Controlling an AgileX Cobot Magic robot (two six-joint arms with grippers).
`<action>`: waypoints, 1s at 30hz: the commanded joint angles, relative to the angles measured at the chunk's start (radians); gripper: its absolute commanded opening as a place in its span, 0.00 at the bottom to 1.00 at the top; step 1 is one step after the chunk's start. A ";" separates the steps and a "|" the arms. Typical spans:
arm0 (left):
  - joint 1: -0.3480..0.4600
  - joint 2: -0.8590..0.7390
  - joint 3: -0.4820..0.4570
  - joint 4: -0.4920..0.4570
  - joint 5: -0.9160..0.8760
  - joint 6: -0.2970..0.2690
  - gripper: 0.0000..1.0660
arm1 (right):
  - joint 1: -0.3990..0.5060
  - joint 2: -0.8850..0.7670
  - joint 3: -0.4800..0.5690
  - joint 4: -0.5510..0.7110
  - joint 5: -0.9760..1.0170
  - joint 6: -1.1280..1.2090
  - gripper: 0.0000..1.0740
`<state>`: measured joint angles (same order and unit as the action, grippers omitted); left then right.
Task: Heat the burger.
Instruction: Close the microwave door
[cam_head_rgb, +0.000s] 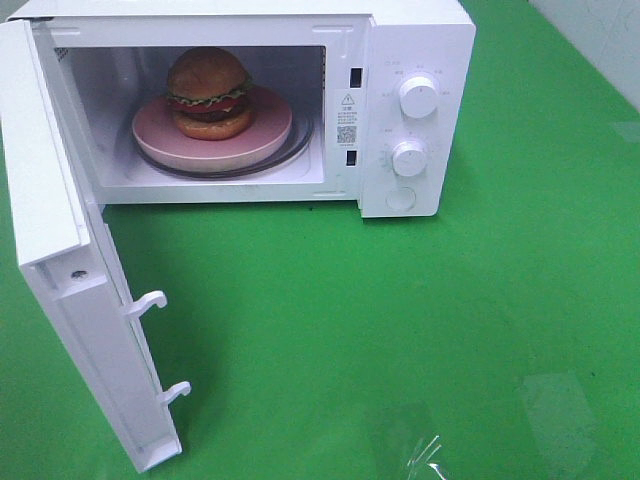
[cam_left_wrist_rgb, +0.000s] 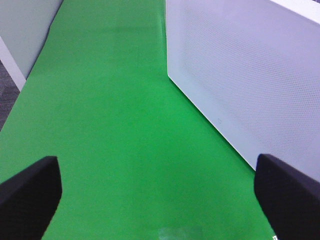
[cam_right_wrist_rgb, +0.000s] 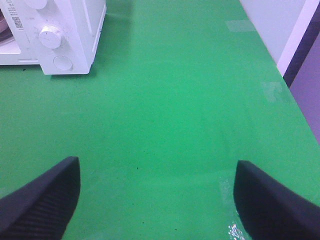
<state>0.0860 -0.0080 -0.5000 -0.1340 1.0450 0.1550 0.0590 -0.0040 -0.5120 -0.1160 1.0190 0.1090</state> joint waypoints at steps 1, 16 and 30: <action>-0.003 -0.017 -0.022 -0.014 -0.031 -0.044 0.93 | -0.006 -0.026 0.002 -0.001 -0.013 0.012 0.69; -0.003 0.179 -0.044 0.007 -0.238 -0.057 0.16 | -0.006 -0.026 0.002 -0.001 -0.013 0.012 0.69; -0.003 0.442 0.118 0.045 -0.812 -0.026 0.00 | -0.006 -0.026 0.002 -0.002 -0.013 0.013 0.69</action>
<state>0.0860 0.4290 -0.3870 -0.0910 0.2800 0.1220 0.0590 -0.0040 -0.5120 -0.1160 1.0190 0.1090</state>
